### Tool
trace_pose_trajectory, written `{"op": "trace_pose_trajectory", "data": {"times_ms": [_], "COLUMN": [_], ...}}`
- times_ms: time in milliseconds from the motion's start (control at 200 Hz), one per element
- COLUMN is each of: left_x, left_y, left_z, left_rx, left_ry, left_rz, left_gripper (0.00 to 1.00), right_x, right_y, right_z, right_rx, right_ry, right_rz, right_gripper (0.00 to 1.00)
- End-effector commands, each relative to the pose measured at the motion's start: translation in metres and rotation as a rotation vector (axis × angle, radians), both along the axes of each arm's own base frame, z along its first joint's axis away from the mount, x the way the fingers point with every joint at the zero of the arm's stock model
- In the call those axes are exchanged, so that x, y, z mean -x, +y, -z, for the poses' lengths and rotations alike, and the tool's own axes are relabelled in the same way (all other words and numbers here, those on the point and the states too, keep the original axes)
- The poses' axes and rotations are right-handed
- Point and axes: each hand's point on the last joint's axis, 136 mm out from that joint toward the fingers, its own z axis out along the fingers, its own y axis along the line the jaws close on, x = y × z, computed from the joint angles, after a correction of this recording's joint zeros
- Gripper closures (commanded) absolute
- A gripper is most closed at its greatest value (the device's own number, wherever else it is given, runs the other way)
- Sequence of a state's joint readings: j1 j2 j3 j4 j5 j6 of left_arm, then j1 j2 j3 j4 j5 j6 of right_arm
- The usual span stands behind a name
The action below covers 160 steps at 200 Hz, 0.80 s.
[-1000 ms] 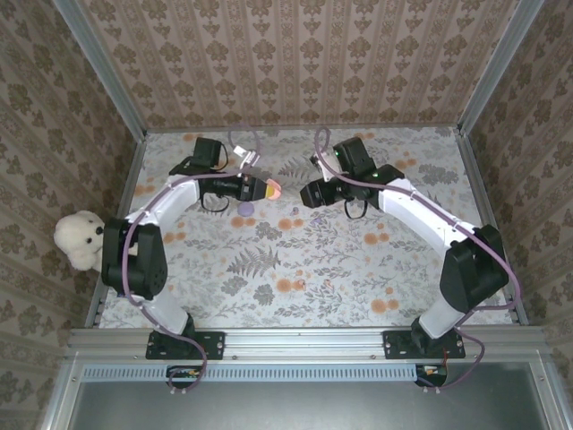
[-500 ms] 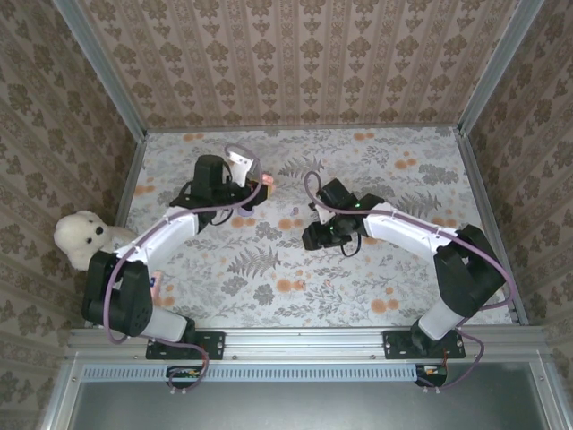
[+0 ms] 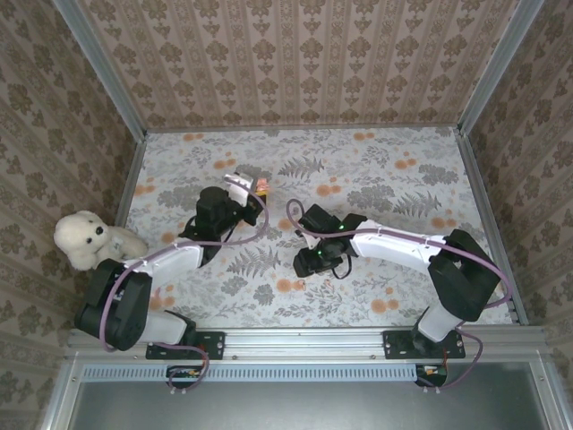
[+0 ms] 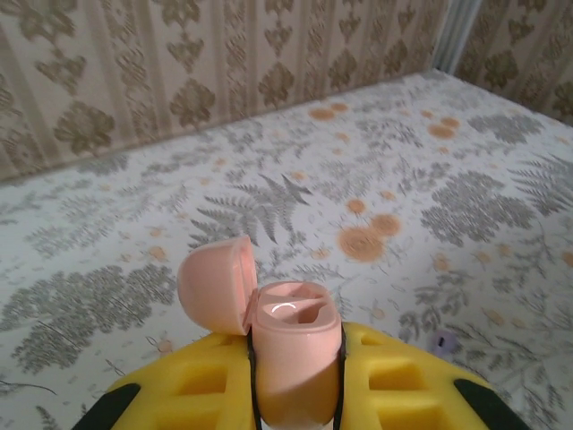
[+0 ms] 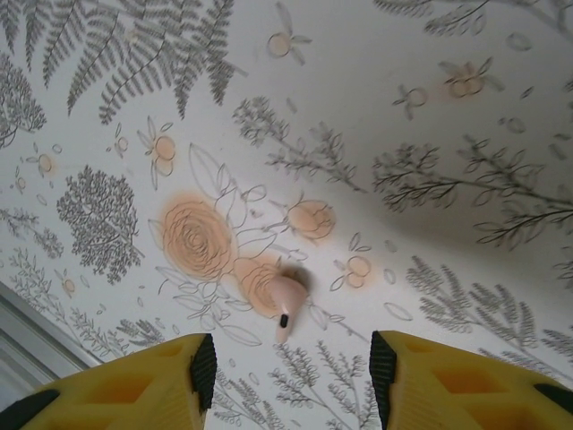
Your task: Insert wireless bluetooth earbuds into charging case
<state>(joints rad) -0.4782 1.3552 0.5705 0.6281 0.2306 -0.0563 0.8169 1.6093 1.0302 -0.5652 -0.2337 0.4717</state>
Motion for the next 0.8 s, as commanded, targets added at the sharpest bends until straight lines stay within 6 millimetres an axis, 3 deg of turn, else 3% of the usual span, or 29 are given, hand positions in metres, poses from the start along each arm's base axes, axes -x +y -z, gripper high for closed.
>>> {"op": "trace_pose_trajectory", "data": {"times_ms": [0, 160, 420, 795], "left_x": [-0.004, -0.001, -0.002, 0.0], "left_y": [0.01, 0.019, 0.018, 0.021], "left_z": [-0.043, -0.055, -0.068, -0.074], "left_rx": [0.114, 0.209, 0.241, 0.252], "left_ry": [-0.2, -0.271, -0.295, -0.305], "left_rz": [-0.063, -0.094, -0.09, -0.095], "left_gripper": [1.0, 1.0, 1.0, 1.0], "right_x": [0.004, 0.008, 0.015, 0.017], "right_y": [0.001, 0.004, 0.008, 0.005], "right_z": [0.007, 0.007, 0.015, 0.026], "right_rx": [0.032, 0.053, 0.116, 0.272], "right_ry": [0.006, 0.008, 0.025, -0.018], "right_rz": [0.029, 0.041, 0.031, -0.007], "right_gripper": [0.48, 0.5, 0.51, 0.53]}}
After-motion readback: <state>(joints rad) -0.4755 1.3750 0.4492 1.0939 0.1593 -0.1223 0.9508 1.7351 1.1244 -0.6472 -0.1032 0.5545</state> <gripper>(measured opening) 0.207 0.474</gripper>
